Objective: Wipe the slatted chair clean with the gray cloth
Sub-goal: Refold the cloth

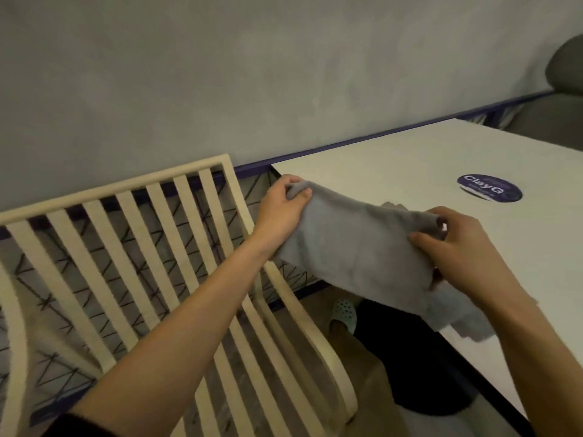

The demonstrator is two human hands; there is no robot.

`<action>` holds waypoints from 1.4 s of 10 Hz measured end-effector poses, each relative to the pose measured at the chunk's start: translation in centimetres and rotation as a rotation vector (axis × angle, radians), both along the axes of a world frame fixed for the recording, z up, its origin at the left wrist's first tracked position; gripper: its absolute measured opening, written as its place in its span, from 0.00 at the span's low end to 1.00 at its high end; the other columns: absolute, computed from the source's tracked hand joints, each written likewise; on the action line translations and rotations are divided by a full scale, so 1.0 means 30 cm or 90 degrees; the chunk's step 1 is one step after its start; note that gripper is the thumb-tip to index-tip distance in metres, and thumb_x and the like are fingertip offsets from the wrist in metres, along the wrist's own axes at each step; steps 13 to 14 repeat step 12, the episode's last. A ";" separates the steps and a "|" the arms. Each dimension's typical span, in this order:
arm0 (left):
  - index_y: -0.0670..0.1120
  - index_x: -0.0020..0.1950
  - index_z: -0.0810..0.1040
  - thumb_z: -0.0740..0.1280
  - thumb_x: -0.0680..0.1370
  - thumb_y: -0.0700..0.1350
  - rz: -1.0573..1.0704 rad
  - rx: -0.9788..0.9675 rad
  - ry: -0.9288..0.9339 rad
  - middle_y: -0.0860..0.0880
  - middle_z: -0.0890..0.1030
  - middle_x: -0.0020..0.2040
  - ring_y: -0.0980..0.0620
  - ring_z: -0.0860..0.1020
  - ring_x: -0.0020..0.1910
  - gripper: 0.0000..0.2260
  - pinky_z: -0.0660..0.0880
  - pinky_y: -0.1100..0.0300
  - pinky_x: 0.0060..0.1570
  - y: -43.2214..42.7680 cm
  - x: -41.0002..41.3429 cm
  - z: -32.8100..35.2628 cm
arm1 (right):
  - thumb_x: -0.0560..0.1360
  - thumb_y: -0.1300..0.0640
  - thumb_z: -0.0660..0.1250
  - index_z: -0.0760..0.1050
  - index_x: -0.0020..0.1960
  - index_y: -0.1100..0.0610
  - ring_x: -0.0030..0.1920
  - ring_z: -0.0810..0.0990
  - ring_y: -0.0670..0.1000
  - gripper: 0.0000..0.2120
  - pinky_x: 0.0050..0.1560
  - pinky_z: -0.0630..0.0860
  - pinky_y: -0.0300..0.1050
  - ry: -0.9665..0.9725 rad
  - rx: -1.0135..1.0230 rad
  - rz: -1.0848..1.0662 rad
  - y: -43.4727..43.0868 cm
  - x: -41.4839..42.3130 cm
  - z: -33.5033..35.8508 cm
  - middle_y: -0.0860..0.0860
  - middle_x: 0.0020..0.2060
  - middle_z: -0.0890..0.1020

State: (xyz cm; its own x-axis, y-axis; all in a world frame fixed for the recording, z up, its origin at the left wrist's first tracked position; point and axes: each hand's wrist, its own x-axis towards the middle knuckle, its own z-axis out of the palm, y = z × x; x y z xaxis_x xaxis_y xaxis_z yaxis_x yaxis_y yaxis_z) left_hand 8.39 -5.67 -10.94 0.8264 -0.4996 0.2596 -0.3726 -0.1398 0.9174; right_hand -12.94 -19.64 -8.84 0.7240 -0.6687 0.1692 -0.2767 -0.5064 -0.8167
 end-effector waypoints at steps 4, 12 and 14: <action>0.49 0.57 0.78 0.70 0.76 0.47 -0.209 0.160 -0.147 0.54 0.79 0.53 0.55 0.76 0.53 0.10 0.71 0.70 0.46 -0.498 -0.064 0.038 | 0.77 0.65 0.58 0.69 0.56 0.56 0.22 0.80 0.53 0.10 0.20 0.76 0.44 0.123 0.104 -0.173 -0.118 -0.179 -0.057 0.57 0.38 0.78; 0.50 0.77 0.61 0.57 0.82 0.54 -0.308 0.283 -0.376 0.51 0.61 0.77 0.54 0.58 0.76 0.24 0.57 0.48 0.75 -0.311 -0.133 -0.172 | 0.81 0.43 0.54 0.54 0.77 0.53 0.78 0.49 0.58 0.28 0.76 0.47 0.58 0.271 -0.201 -0.098 -0.040 -0.024 -0.163 0.56 0.77 0.53; 0.50 0.77 0.61 0.57 0.82 0.54 -0.308 0.283 -0.376 0.51 0.61 0.77 0.54 0.58 0.76 0.24 0.57 0.48 0.75 -0.311 -0.133 -0.172 | 0.81 0.43 0.54 0.54 0.77 0.53 0.78 0.49 0.58 0.28 0.76 0.47 0.58 0.271 -0.201 -0.098 -0.040 -0.024 -0.163 0.56 0.77 0.53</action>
